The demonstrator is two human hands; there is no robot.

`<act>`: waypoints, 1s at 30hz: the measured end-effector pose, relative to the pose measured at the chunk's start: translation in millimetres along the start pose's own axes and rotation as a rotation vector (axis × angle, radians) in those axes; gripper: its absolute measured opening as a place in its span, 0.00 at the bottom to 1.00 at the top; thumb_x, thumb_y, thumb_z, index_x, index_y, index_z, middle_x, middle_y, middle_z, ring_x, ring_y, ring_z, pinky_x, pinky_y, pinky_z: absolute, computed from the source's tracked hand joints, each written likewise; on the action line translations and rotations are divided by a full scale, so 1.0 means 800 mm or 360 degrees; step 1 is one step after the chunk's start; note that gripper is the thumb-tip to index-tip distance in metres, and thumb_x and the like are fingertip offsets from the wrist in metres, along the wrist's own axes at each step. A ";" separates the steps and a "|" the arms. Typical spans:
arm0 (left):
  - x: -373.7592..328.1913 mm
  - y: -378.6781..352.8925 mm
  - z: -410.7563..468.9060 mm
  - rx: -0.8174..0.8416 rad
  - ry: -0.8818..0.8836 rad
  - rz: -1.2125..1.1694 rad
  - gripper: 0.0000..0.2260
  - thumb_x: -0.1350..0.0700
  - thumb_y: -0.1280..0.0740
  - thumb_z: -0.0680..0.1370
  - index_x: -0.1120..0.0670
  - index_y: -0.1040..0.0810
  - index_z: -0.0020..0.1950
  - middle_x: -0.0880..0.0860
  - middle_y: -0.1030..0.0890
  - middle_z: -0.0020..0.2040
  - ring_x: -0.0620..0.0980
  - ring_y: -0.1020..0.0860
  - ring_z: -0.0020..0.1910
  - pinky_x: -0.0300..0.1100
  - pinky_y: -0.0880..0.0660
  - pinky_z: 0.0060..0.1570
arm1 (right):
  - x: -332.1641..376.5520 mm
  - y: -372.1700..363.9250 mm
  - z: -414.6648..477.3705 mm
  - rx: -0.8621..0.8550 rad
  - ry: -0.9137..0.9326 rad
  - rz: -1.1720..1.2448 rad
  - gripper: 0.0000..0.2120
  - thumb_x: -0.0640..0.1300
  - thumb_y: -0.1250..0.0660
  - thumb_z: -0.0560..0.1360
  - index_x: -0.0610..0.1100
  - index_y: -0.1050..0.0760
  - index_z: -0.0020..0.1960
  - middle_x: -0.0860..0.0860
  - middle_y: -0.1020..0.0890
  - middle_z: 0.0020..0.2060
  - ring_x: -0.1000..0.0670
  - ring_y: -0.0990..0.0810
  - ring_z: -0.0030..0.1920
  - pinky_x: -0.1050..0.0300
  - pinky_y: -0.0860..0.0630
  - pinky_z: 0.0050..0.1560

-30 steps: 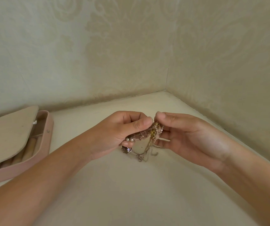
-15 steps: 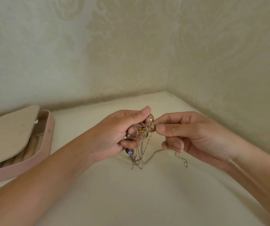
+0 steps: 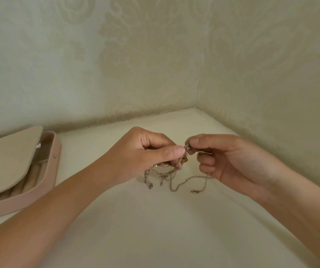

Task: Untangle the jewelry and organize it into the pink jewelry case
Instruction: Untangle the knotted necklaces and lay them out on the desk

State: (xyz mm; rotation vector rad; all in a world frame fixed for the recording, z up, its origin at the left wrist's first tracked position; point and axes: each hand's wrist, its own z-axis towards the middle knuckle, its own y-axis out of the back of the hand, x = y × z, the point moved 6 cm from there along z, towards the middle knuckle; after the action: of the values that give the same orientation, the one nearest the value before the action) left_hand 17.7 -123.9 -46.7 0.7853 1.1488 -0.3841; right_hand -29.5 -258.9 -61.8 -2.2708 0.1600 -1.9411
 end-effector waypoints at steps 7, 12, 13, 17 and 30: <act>0.003 0.008 0.002 -0.0270 0.0099 -0.0027 0.10 0.48 0.30 0.68 0.53 0.21 0.42 0.44 0.23 0.27 0.42 0.30 0.24 0.31 0.36 0.23 | 0.011 0.005 0.002 -0.0156 0.0288 -0.0461 0.03 0.44 0.29 0.70 0.45 0.18 0.40 0.51 0.25 0.32 0.55 0.34 0.30 0.64 0.35 0.34; 0.001 0.005 0.001 -0.0309 0.0076 -0.0013 0.08 0.50 0.29 0.65 0.53 0.18 0.38 0.44 0.24 0.24 0.41 0.32 0.22 0.29 0.37 0.22 | 0.016 0.000 -0.002 -0.0266 0.0416 -0.0710 0.05 0.45 0.30 0.73 0.48 0.19 0.39 0.51 0.26 0.29 0.52 0.36 0.30 0.59 0.38 0.32; 0.002 0.005 0.002 -0.0323 0.0071 -0.0016 0.07 0.50 0.28 0.66 0.53 0.18 0.38 0.44 0.24 0.25 0.41 0.32 0.22 0.29 0.37 0.22 | 0.017 -0.001 -0.002 -0.0261 0.0430 -0.0725 0.05 0.44 0.31 0.74 0.47 0.19 0.40 0.54 0.24 0.28 0.53 0.36 0.29 0.61 0.38 0.31; 0.006 0.007 0.003 -0.0332 0.0031 -0.0001 0.03 0.56 0.26 0.70 0.52 0.18 0.38 0.42 0.24 0.28 0.43 0.35 0.24 0.33 0.38 0.26 | 0.015 -0.004 -0.001 -0.0235 0.0470 -0.0834 0.06 0.46 0.31 0.74 0.47 0.22 0.39 0.57 0.29 0.23 0.54 0.36 0.26 0.67 0.39 0.25; 0.021 -0.006 0.007 -0.0080 0.0339 -0.0787 0.04 0.54 0.34 0.68 0.50 0.21 0.33 0.51 0.32 0.33 0.42 0.38 0.26 0.33 0.44 0.21 | 0.021 -0.009 -0.009 -0.0184 0.0497 -0.0942 0.07 0.48 0.27 0.71 0.48 0.22 0.36 0.54 0.37 0.20 0.55 0.42 0.22 0.66 0.44 0.22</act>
State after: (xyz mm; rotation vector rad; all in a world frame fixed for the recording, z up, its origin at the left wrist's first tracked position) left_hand 24.9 -128.8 -63.0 0.4981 1.5499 -0.6904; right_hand -34.5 -255.3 -43.3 -2.2391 -0.4282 -2.6287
